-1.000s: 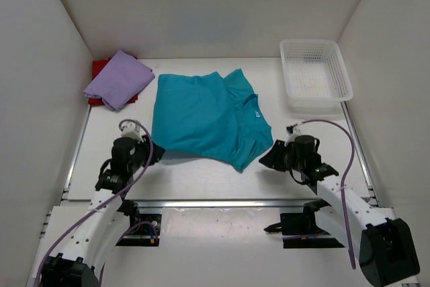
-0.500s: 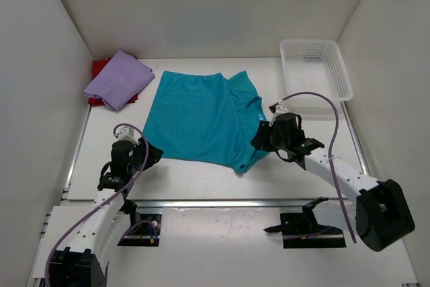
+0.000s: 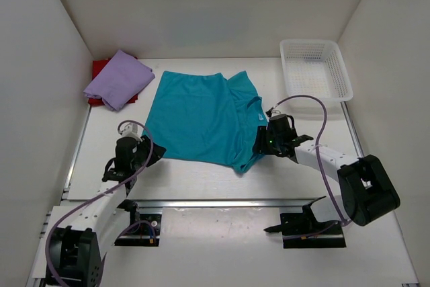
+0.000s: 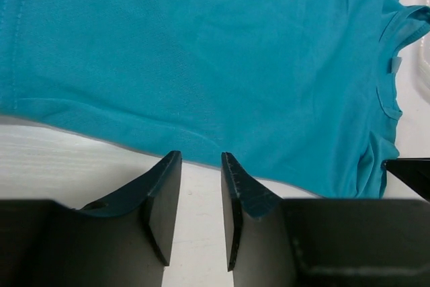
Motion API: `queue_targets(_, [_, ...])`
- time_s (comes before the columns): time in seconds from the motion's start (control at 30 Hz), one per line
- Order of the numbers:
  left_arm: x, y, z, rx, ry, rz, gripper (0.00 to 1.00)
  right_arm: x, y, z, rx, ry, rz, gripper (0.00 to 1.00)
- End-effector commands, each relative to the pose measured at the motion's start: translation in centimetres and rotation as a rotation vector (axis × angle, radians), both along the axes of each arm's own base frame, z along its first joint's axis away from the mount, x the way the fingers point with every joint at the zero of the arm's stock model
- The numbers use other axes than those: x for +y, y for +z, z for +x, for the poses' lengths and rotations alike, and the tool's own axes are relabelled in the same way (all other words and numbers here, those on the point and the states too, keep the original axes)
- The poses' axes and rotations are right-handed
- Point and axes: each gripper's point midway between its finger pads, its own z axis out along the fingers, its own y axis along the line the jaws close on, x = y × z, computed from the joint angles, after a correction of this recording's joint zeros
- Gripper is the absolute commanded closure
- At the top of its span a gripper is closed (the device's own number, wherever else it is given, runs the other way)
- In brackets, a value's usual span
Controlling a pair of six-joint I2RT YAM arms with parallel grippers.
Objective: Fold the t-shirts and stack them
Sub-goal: Flatten out the tshirt
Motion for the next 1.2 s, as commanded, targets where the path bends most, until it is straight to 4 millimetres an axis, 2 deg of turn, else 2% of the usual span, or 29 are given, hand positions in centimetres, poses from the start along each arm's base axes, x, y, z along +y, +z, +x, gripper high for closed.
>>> queue_targets(0.0, [-1.4,1.8,1.4,-0.067,-0.036,-0.009,0.60,1.7,3.1,2.7,-0.120,0.022,0.030,0.60])
queue_targets(0.17, [-4.0,2.2,1.6,-0.076,-0.103,-0.009,0.62,0.7,3.0,2.9,-0.116,-0.010,-0.086,0.59])
queue_targets(0.27, [-6.4,3.0,2.1,-0.096,-0.168,-0.006,0.62,0.1,2.5,3.0,-0.114,-0.025,-0.133,0.56])
queue_targets(0.3, [-6.5,2.4,2.3,-0.074,-0.172,0.003,0.62,0.2,2.4,3.0,-0.105,-0.013,-0.134,0.55])
queue_targets(0.37, [-8.5,3.3,2.8,-0.089,-0.222,-0.015,0.62,-0.1,1.6,3.2,-0.073,-0.007,-0.180,0.54])
queue_targets(0.43, [-9.6,3.1,3.4,-0.078,-0.252,-0.014,0.63,0.0,2.3,3.9,-0.085,-0.007,-0.209,0.54])
queue_targets(0.47, [-10.1,3.1,3.4,-0.073,-0.267,-0.015,0.63,-0.1,1.9,3.8,-0.076,0.000,-0.225,0.54])
queue_targets(0.53, [-11.8,3.0,4.0,-0.063,-0.310,-0.013,0.63,0.7,2.3,4.1,-0.091,0.020,-0.177,0.54])
queue_targets(0.57, [-12.9,3.4,4.2,-0.068,-0.336,-0.025,0.63,1.2,2.2,4.0,-0.087,0.031,-0.152,0.58])
queue_targets(0.67, [-14.5,2.8,4.5,-0.052,-0.360,-0.034,0.63,0.6,1.1,4.1,-0.063,0.021,-0.182,0.70])
queue_targets(0.7, [-14.9,3.2,4.9,-0.069,-0.365,-0.039,0.63,0.7,1.2,4.1,-0.061,0.026,-0.181,0.76])
queue_targets(0.8, [-15.6,2.2,5.3,-0.036,-0.379,-0.048,0.64,1.2,0.8,3.2,-0.030,0.031,-0.126,0.86])
queue_targets(0.83, [-15.8,1.6,5.4,-0.021,-0.378,-0.061,0.64,1.1,1.2,3.0,-0.037,0.021,-0.119,0.93])
queue_targets(0.9, [-15.4,0.8,5.7,-0.001,-0.362,-0.068,0.65,1.2,2.6,2.2,-0.064,0.020,-0.116,1.00])
queue_targets(0.93, [-15.5,0.3,5.7,0.013,-0.363,-0.076,0.66,1.0,2.8,1.9,-0.066,0.012,-0.129,1.00])
queue_targets(1.0, [-14.9,-0.3,5.8,0.023,-0.342,-0.086,0.65,1.1,4.5,-0.1,-0.070,0.025,-0.111,1.00])
queue_targets(1.13, [-14.6,0.0,6.1,0.010,-0.324,-0.114,0.66,0.2,4.5,-5.3,0.000,0.014,-0.079,1.00])
queue_targets(1.17, [-14.4,0.2,6.2,0.006,-0.313,-0.123,0.66,-0.3,3.8,-7.3,0.041,0.002,-0.064,1.00])
